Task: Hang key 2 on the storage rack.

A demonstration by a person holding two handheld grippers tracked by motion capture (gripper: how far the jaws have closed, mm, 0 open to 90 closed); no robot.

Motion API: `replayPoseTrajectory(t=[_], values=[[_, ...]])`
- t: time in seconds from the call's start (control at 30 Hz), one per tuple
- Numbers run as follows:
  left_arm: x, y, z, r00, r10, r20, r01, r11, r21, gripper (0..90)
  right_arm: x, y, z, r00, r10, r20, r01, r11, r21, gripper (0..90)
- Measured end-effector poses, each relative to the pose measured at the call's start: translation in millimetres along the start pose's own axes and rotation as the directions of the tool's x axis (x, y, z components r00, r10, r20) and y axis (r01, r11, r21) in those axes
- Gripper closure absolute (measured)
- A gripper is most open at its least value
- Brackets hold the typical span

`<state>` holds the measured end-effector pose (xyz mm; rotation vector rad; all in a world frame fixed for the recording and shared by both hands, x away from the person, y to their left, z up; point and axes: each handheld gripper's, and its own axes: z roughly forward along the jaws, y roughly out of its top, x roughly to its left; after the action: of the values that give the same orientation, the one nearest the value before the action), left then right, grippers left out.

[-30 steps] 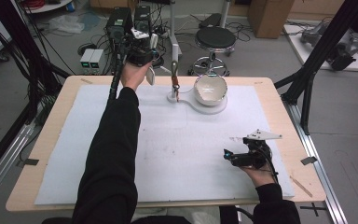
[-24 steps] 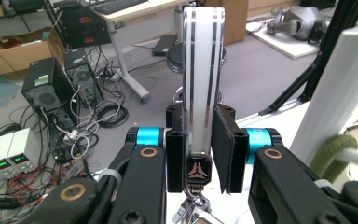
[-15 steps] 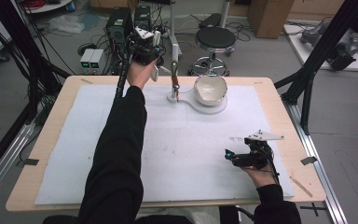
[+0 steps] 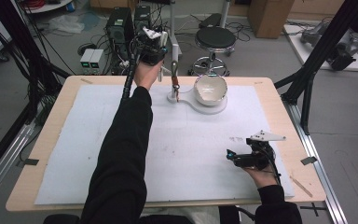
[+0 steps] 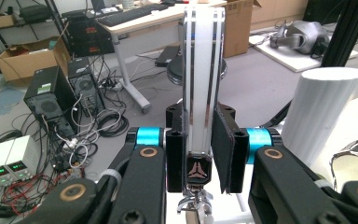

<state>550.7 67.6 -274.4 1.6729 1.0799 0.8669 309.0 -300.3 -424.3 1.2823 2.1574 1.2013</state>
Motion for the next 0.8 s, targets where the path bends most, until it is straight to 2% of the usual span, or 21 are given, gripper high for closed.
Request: replayPoseTrajectory(t=[0.33, 0.43, 0.73, 0.8], values=[[-4.0, -5.3, -6.7, 0.9996, -0.003, 0.027, 0.003, 1.0000, 0.004, 75.6, 0.7, 0.3, 1.9, 1.0000, -0.003, -0.002, 0.003, 1.000, 0.006, 0.8], [-3.8, -7.8, -6.7, 0.9988, -0.028, 0.041, 0.028, 0.9996, -0.002, 75.6, 1.2, 0.7, 2.8, 1.0000, -0.007, -0.003, 0.007, 1.000, 0.009, 0.8], [-6.6, -13.7, -8.2, 0.9969, -0.053, 0.058, 0.053, 0.9986, -0.002, 75.6, 1.4, 1.1, 4.1, 1.0000, -0.007, -0.003, 0.007, 1.000, 0.012, 0.8], [-5.8, -16.1, -8.8, 0.9943, -0.079, 0.072, 0.079, 0.9969, 0.001, 75.6, 1.3, 1.0, 4.3, 0.9999, -0.012, -0.002, 0.012, 1.000, 0.013, 0.8]])
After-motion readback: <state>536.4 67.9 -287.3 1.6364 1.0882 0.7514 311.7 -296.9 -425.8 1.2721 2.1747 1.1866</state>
